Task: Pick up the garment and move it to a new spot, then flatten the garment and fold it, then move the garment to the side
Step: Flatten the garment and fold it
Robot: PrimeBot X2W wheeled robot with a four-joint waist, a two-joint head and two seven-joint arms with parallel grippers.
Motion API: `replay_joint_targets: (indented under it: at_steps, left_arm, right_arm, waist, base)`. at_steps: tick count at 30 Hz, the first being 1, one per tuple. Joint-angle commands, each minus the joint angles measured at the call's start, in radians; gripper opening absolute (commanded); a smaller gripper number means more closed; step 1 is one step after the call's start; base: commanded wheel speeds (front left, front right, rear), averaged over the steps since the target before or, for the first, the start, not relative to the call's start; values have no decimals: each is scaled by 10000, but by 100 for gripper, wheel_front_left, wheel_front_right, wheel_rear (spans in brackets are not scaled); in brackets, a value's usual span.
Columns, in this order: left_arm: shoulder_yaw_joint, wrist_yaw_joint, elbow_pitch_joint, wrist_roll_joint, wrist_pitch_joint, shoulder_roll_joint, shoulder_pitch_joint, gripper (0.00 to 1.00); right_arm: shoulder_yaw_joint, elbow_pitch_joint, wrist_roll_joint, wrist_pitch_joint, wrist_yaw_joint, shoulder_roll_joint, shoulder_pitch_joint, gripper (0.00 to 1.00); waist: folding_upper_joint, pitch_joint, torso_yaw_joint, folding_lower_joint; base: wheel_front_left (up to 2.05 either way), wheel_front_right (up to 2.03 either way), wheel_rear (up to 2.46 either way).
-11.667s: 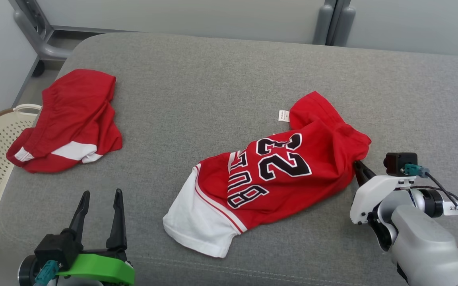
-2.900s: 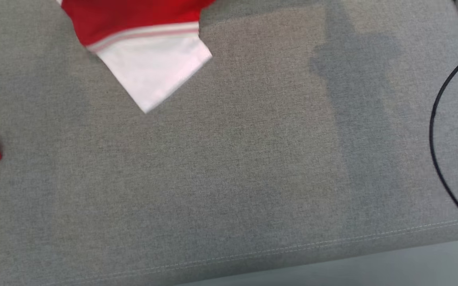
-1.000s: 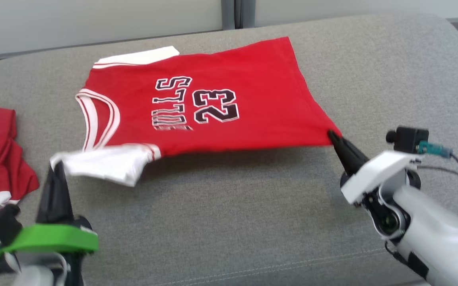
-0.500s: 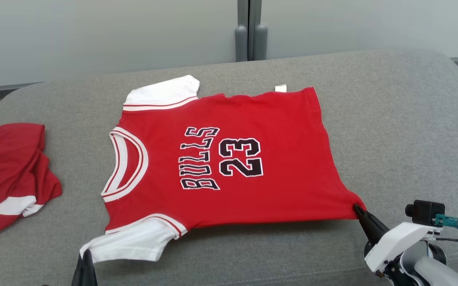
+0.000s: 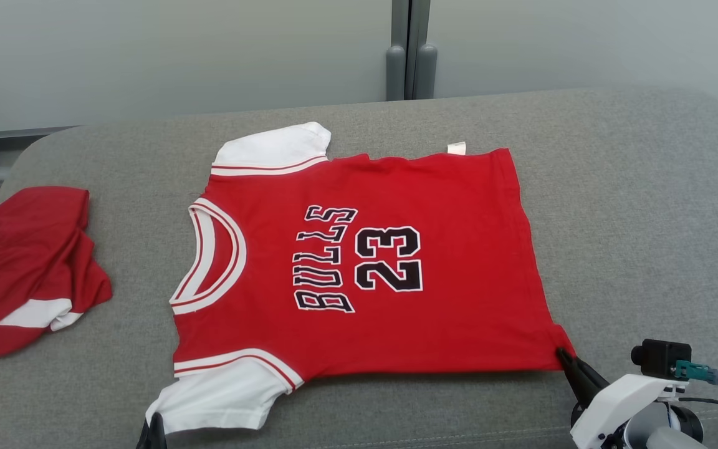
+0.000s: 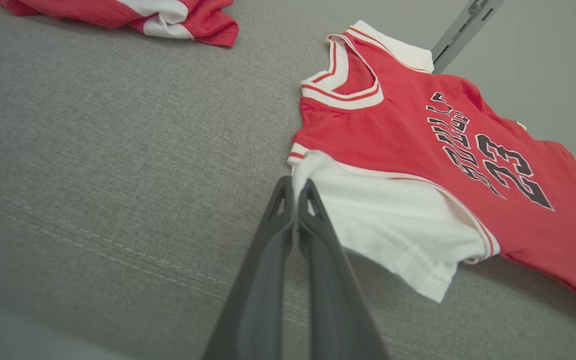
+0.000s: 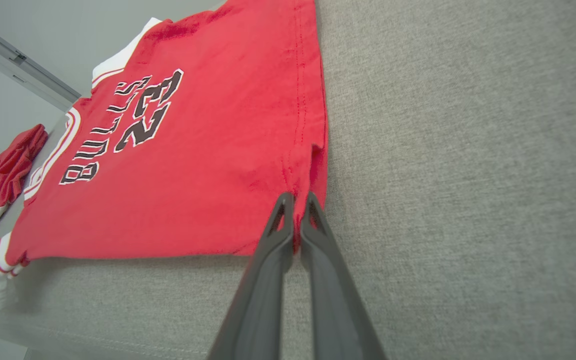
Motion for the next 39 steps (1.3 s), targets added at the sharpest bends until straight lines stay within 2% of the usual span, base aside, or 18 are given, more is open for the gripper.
replay_joint_targets:
  at_steps: [1,15,26,34,39]
  left_arm:
    - [76,-40,12,128,-35,7,-127,0]
    - [499,-366,-858,1472,-36,53,-765,0]
    - [143,-529,-678,1798,269,707,-2310,0]
    - [-140,-671,133,1811,529,1353,-3824,0]
    - [-358,-734,725,1675,593,1548,-4658,0]
  right_arm:
    - [-41,24,-80,-44,-3,5,160,0]
    - [-576,-691,-252,138,-3,47,-309,0]
    - [-727,-562,-534,784,-3,263,-1426,0]
    - [-603,104,-715,1143,-3,567,-2776,0]
    - [-486,583,-748,1232,-3,792,-3421,0]
  waist:
    - [-1,4,-5,1]
    - [-1,237,-119,1]
    - [-1,713,-273,1]
    - [-1,1394,-406,1]
    - [-1,1757,-423,1]
  base:
    - [0,0,0]
    - [0,0,0]
    - [0,0,0]
    - [0,0,0]
    - [0,0,0]
